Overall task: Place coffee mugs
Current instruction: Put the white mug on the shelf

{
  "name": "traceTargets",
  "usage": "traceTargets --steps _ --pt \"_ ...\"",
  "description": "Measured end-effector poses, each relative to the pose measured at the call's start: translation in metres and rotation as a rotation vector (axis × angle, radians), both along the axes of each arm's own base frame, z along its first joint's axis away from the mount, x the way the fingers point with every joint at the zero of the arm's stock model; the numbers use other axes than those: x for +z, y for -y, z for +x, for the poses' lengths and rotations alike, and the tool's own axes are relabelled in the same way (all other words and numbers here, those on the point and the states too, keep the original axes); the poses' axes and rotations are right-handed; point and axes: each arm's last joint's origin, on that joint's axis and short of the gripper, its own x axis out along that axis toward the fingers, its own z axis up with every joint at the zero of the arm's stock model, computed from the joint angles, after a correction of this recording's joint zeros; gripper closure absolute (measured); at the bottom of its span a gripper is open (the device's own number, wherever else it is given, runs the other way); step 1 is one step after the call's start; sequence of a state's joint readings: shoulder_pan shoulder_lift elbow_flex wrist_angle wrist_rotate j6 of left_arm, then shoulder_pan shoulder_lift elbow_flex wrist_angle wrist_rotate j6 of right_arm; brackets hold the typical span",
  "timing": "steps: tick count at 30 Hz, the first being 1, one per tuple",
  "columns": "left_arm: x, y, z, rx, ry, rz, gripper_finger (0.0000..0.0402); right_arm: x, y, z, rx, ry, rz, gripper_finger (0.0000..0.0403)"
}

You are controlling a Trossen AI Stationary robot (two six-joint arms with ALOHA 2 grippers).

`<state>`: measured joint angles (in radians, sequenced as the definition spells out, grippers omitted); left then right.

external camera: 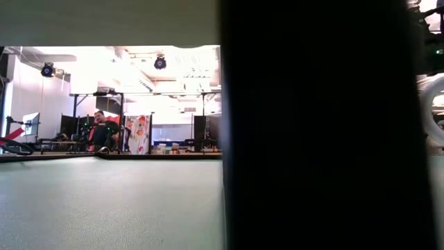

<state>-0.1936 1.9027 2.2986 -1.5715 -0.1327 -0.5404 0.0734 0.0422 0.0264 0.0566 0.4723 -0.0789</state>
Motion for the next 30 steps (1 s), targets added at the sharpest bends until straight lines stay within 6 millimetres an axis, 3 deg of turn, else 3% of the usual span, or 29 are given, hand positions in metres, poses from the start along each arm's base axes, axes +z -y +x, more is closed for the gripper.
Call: traceTargets --steps 6,15,30 --pt "-0.012 0.025 -0.019 0.029 -0.069 -0.039 0.0391 0.0 0.0 0.0 0.0 0.0 0.0 0.0321" --pt "-0.015 0.068 -0.038 0.144 -0.078 -0.132 0.0391 0.0 0.0 0.0 0.0 0.0 0.0 0.0321" --pt "-0.018 0.096 -0.051 0.472 -0.08 -0.271 0.039 0.0 0.0 0.0 0.0 0.0 0.0 0.0321"
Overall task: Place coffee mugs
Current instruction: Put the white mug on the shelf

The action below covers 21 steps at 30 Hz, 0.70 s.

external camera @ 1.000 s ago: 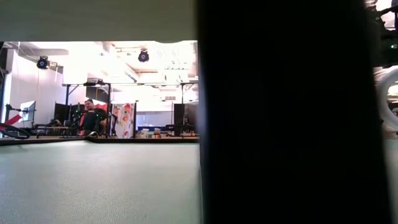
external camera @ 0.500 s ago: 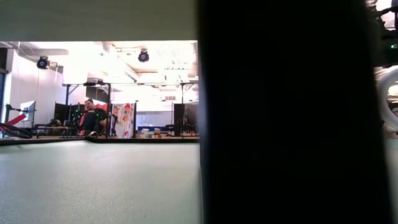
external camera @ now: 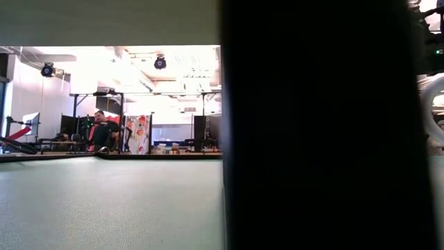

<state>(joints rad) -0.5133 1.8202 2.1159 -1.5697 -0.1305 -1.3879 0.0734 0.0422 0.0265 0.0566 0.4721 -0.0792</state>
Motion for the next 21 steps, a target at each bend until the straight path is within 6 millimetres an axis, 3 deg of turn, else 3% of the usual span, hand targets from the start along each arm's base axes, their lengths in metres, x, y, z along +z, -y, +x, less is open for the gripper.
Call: traceTargets --steps 12,21 --pt "-0.018 0.036 -0.02 0.158 -0.08 -0.06 0.039 0.0 0.0 0.0 0.0 0.0 0.0 0.0321" --pt "-0.035 0.046 -0.029 0.226 -0.149 -0.049 0.039 0.0 0.0 0.0 0.0 0.0 0.0 0.0321"
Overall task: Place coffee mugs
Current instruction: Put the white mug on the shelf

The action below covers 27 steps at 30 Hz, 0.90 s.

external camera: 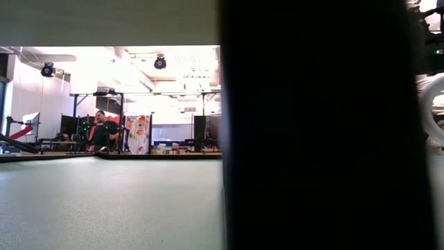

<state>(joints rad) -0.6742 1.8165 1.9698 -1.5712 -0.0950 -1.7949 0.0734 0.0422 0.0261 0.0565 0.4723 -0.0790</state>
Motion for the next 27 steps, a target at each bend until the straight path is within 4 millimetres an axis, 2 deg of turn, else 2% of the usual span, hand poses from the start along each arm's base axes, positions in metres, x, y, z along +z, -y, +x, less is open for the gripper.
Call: traceTargets --steps 16,27 --pt "-0.007 0.016 -0.015 0.066 -0.048 -0.028 0.039 0.0 0.0 0.0 0.0 0.0 0.0 0.0321" --pt "-0.006 0.012 -0.02 0.101 -0.058 -0.036 0.039 0.0 0.0 0.0 0.0 0.0 0.0 0.0321"
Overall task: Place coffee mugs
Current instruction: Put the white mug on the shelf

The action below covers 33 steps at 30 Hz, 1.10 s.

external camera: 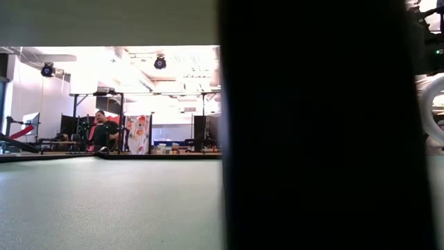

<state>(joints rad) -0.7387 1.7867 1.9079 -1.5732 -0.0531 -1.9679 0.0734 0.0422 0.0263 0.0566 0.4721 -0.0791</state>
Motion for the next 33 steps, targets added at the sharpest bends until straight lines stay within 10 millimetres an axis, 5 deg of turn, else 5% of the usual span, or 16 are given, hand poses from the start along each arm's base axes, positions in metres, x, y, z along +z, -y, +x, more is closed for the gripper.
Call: traceTargets --steps 19,33 --pt "0.0014 -0.0001 -0.0009 -0.021 -0.003 -0.012 0.0348 0.0 0.0 0.0 0.0 0.0 0.0 0.0321" --pt "0.0019 0.0022 -0.0033 -0.359 -0.047 -0.069 0.0347 0.0 0.0 0.0 0.0 0.0 0.0 0.0321"
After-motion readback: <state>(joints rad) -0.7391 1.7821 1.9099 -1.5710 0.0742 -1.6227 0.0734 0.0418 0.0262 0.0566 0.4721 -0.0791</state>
